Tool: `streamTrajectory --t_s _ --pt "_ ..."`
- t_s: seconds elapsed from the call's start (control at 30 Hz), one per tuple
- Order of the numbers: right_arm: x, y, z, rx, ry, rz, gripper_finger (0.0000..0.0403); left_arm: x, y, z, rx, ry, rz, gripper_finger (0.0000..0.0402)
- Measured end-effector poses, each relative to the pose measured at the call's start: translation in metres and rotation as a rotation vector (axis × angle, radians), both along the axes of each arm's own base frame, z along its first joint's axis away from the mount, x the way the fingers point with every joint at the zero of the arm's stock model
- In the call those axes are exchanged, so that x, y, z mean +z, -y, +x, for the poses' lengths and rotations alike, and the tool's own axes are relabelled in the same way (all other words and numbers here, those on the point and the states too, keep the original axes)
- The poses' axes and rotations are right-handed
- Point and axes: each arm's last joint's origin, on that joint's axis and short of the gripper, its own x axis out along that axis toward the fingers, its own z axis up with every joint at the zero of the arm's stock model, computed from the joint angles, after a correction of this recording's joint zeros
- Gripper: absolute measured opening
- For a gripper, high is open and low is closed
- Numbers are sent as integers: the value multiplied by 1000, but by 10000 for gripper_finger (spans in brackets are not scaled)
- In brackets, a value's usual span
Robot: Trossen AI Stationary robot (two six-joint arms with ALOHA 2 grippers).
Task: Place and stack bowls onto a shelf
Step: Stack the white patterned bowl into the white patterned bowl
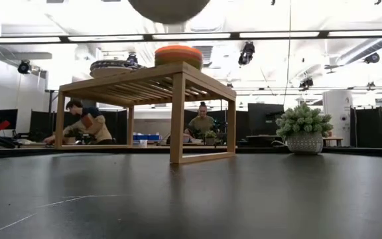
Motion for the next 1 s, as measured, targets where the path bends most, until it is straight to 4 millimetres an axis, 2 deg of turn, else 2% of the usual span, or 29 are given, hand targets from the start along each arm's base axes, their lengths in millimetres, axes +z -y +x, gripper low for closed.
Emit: streamTrajectory --t_s 0.1,0.2,0.3,0.5,0.7,0.83,1.0 --pt "-6 -3 5 1 -23 -16 203 20 -18 -17 164 91 148 0" --pt "-14 -7 11 1 -51 -32 203 28 -41 -33 313 144 274 0" --pt "-22 -10 17 1 -78 -48 203 26 -71 -47 407 160 243 0" --pt "-32 -15 25 -7 -117 -47 203 1 -120 -62 621 172 197 0" --pt "-31 -16 25 -10 -100 -31 203 -27 -157 -61 816 136 228 0" --pt "-29 -16 25 -10 -90 -27 203 -44 -176 -57 913 95 252 0" --pt "-29 -15 25 -18 -92 -19 203 -58 -190 -47 975 53 273 0"
